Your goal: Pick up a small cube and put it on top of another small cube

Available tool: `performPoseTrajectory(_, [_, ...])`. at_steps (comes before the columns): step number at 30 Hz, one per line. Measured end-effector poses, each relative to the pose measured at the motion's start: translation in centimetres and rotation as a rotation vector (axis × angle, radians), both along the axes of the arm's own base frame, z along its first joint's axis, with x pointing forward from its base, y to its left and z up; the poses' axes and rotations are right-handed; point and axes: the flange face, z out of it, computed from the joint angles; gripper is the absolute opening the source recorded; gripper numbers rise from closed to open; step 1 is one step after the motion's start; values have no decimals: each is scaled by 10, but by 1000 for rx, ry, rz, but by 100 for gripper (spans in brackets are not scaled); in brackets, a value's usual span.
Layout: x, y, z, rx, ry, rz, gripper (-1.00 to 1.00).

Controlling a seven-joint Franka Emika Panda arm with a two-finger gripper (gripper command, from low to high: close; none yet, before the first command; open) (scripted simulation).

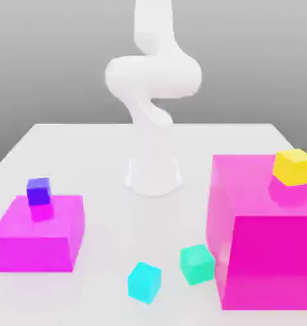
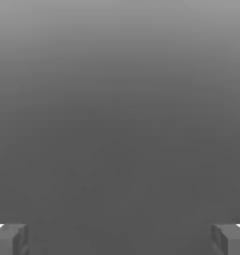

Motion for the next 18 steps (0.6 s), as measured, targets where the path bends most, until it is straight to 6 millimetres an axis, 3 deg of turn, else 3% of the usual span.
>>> performPoseTrajectory(4, [46,-3,-83,29,130,-66,0])
performPoseTrajectory(9, [77,-9,-190,63,284,-148,0])
performPoseTrajectory(13, [83,-14,-276,91,407,-214,0])
performPoseTrajectory(18, [68,-18,-379,126,560,-299,0])
